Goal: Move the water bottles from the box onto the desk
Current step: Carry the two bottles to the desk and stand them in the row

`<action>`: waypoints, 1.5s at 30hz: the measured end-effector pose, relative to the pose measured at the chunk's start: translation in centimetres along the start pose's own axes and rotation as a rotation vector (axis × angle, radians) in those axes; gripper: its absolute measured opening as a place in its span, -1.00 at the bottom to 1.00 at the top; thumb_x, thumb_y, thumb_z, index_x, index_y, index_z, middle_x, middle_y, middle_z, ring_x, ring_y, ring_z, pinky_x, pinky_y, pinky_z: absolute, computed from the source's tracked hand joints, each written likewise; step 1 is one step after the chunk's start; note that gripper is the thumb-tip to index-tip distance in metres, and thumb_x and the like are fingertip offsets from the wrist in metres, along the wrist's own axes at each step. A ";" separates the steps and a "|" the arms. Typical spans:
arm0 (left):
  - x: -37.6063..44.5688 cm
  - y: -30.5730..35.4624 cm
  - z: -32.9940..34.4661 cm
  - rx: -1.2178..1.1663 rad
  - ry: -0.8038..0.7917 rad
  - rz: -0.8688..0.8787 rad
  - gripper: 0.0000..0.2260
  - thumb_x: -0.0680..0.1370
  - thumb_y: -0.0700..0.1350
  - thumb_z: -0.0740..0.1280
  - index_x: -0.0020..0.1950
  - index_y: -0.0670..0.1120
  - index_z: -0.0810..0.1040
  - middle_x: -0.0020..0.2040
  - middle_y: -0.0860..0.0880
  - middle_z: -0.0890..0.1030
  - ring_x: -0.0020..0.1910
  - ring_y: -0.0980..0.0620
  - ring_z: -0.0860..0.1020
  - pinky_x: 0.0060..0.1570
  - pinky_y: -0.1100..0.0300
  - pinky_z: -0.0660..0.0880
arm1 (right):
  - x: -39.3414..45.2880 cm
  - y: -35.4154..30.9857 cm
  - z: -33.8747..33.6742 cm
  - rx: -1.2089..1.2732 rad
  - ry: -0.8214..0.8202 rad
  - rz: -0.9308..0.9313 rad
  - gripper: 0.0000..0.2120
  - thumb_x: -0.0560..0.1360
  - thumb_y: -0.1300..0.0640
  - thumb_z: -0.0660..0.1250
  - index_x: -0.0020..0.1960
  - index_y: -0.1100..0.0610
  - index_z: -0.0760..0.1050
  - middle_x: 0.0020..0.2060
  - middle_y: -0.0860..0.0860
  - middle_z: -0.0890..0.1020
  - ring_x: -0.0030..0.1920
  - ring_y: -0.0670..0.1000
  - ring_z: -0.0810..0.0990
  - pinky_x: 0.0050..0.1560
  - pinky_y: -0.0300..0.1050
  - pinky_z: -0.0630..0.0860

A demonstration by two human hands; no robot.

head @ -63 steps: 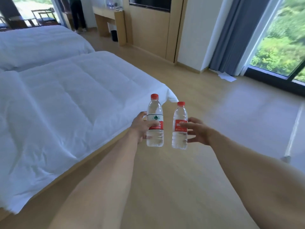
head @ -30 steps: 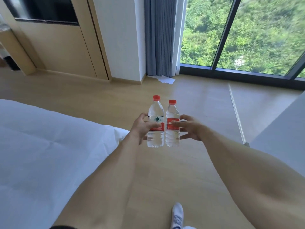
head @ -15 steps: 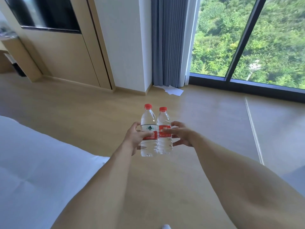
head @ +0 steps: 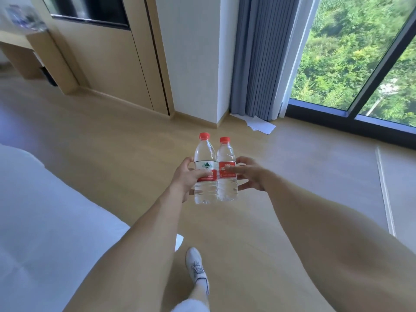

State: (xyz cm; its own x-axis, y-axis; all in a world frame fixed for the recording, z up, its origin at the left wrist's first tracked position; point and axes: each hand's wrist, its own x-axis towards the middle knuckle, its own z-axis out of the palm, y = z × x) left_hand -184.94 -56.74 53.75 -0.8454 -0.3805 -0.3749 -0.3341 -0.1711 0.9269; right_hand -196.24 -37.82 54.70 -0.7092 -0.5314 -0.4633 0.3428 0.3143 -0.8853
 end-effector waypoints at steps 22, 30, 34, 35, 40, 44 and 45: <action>31.6 11.1 -23.5 -0.169 0.323 -0.037 -0.58 0.39 -0.16 0.58 0.13 0.15 0.52 0.09 -0.12 0.67 -0.13 -0.02 0.71 -0.14 -0.19 0.67 | 40.7 -21.1 15.5 -0.227 -0.282 0.031 -0.57 0.36 0.05 0.60 0.15 0.15 0.56 -0.06 0.08 0.73 -0.03 0.08 0.73 -0.16 0.14 0.67; 40.0 13.8 -33.7 -0.221 0.556 -0.058 -0.59 0.20 -0.01 0.60 -0.04 0.26 0.57 0.01 0.00 0.70 -0.15 0.03 0.73 -0.24 -0.03 0.67 | 54.1 -27.4 24.6 -0.300 -0.476 0.024 -0.65 0.42 0.08 0.56 0.14 0.14 0.56 -0.05 0.08 0.73 -0.02 0.06 0.72 -0.17 0.11 0.67; 45.3 15.7 -38.3 -0.226 0.644 -0.063 -0.55 0.27 -0.06 0.60 0.08 0.19 0.54 0.06 -0.02 0.69 -0.05 -0.05 0.72 -0.12 -0.17 0.67 | 61.8 -30.0 28.8 -0.308 -0.561 0.045 -0.61 0.42 0.10 0.55 0.19 0.16 0.54 0.02 0.11 0.71 0.02 0.09 0.71 -0.13 0.12 0.66; 46.7 16.3 -39.4 -0.235 0.666 -0.066 -0.54 0.30 -0.09 0.60 0.10 0.17 0.53 0.07 -0.03 0.69 -0.03 -0.06 0.72 -0.09 -0.19 0.67 | 63.7 -30.8 29.8 -0.313 -0.581 0.054 -0.60 0.42 0.11 0.55 0.19 0.17 0.53 0.03 0.12 0.71 0.04 0.11 0.70 -0.10 0.14 0.66; 52.8 19.5 -44.6 -0.257 0.722 -0.068 -0.54 0.43 -0.17 0.55 0.28 0.05 0.52 0.13 -0.03 0.67 0.00 -0.07 0.71 -0.09 -0.09 0.68 | 72.2 -35.5 34.7 -0.351 -0.675 0.068 -0.62 0.45 0.12 0.53 0.19 0.19 0.52 0.02 0.12 0.70 0.02 0.12 0.69 0.07 0.25 0.62; 56.0 21.5 -48.7 -0.285 0.774 -0.051 -0.57 0.42 -0.17 0.55 0.23 0.08 0.55 0.09 -0.01 0.69 -0.12 0.03 0.72 -0.23 0.03 0.66 | 77.3 -38.6 38.8 -0.387 -0.736 0.084 -0.63 0.45 0.12 0.53 0.18 0.19 0.54 0.03 0.12 0.71 -0.01 0.10 0.71 0.06 0.25 0.63; 56.7 21.9 -49.9 -0.286 0.788 -0.047 -0.58 0.41 -0.17 0.56 0.21 0.10 0.56 0.08 -0.01 0.69 -0.11 0.02 0.73 -0.21 0.01 0.67 | 78.5 -39.2 39.8 -0.394 -0.748 0.086 -0.63 0.45 0.12 0.53 0.20 0.20 0.54 0.03 0.12 0.71 -0.01 0.09 0.71 0.04 0.23 0.63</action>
State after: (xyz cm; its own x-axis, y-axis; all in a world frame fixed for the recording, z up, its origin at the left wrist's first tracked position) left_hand -219.44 -127.38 51.96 -0.2590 -0.8727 -0.4140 -0.1537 -0.3859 0.9096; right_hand -240.81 -123.17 51.43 -0.0488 -0.8295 -0.5564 0.0389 0.5551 -0.8309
